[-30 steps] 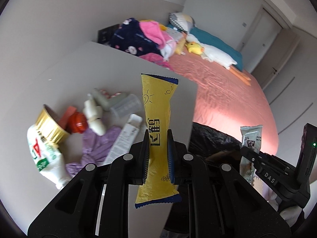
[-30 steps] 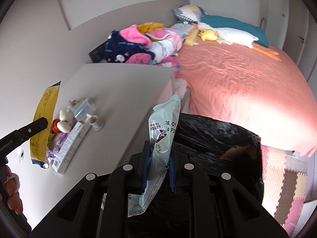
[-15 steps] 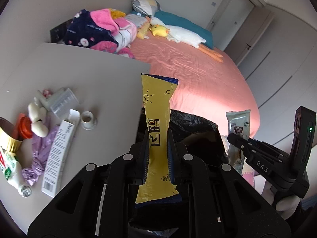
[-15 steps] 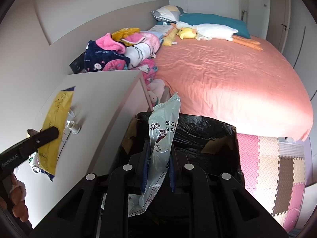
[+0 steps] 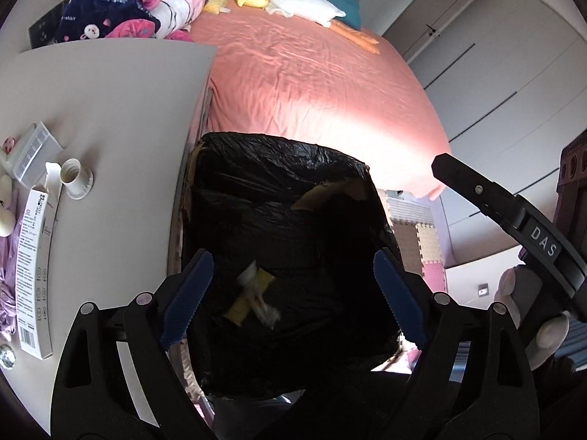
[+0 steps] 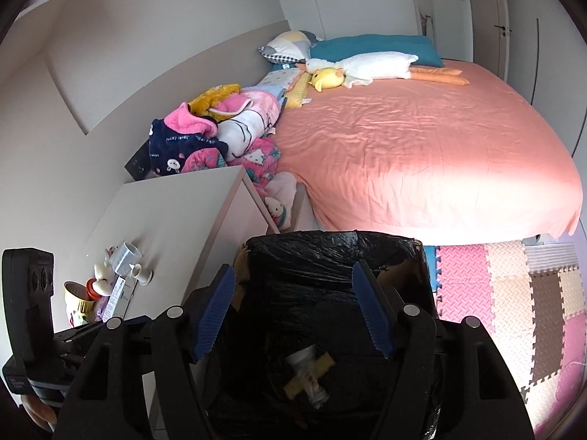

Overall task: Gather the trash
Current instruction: 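Move both open tools back over the table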

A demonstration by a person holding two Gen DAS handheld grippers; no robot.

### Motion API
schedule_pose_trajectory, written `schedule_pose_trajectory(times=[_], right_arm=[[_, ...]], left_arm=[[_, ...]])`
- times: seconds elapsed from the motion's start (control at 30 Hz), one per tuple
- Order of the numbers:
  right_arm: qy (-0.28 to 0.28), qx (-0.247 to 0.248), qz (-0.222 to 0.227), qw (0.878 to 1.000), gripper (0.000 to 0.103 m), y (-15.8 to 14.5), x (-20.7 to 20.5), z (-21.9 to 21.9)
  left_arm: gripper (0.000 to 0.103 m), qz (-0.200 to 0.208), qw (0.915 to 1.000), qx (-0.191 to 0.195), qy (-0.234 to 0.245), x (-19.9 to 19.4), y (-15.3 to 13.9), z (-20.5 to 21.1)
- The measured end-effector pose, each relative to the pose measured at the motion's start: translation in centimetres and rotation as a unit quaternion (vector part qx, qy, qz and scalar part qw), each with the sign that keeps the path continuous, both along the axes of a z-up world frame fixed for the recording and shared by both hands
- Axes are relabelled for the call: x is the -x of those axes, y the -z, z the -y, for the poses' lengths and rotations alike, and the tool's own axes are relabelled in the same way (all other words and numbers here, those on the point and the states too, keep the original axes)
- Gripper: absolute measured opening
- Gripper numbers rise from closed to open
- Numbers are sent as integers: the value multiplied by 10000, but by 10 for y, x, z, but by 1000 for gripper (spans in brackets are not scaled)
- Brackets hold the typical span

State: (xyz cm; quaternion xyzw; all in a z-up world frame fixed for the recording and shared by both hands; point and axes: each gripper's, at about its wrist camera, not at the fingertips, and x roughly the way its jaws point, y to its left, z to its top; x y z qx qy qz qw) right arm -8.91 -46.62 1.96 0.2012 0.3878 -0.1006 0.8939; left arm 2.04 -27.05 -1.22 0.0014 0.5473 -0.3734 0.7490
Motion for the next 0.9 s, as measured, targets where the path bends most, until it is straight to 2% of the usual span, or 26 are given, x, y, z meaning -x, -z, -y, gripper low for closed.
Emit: schedule_pose_trajectory(times=[0.37, 0.9], right_arm=[[-321, -53, -123, 9994, 67, 5, -14, -21], [-1152, -75, -328, 9928, 67, 12, -51, -89]], left_arm=[[86, 248, 9990, -157, -330, 1, -3, -23], [86, 316, 9903, -404, -1288, -6, 0, -106]])
